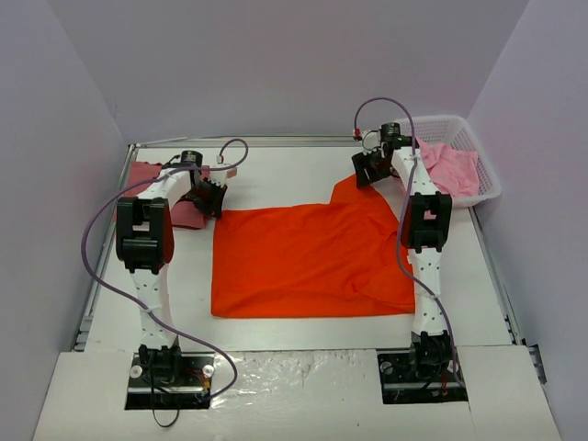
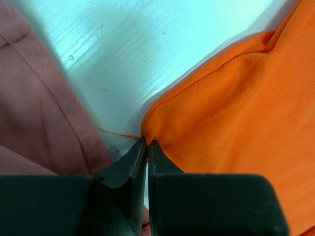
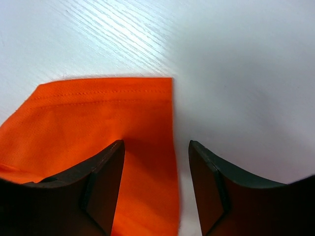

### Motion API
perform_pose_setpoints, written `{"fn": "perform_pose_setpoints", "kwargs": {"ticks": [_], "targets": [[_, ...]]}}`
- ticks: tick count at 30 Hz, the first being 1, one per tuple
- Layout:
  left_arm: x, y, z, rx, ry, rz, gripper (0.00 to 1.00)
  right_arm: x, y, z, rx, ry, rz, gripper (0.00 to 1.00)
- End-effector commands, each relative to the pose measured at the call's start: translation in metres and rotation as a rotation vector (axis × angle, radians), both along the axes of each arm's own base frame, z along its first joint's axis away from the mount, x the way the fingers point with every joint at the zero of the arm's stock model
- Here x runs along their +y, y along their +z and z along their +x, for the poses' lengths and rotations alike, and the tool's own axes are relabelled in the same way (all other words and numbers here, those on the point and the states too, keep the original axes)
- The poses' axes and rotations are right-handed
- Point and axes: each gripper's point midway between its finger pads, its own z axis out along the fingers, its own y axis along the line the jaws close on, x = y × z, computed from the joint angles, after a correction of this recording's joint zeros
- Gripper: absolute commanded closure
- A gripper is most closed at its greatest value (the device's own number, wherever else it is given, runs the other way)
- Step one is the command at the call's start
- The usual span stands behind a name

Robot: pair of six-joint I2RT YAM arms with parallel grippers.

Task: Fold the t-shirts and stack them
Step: Grap the side of the flattened tshirt furthest away from the robot with both arms

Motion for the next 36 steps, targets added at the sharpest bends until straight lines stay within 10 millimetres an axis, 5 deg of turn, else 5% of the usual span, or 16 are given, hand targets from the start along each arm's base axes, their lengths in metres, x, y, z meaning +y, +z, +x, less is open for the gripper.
{"fn": "perform_pose_setpoints", "kwargs": {"ticks": [1, 6, 24, 36], "targets": [[-0.003, 0.021, -0.001, -0.027, -0.005, -0.014, 0.98, -0.012, -0.011, -0.035, 0.143, -0.012, 0.015, 0.49], [-0.003, 0.022, -0.001, -0.029, -0.005, -0.014, 0.98, -0.009, -0.019, -0.041, 0.177, -0.003, 0.034, 0.50], [-0.005, 0.012, -0.005, 0.002, -0.014, -0.018, 0.98, -0.005, -0.024, -0.048, 0.206, 0.037, 0.051, 1.00], [0.001, 0.060, 0.011, -0.094, 0.041, 0.033, 0.98, -0.007, 0.016, -0.039, 0.113, 0.042, -0.013, 1.00]]}}
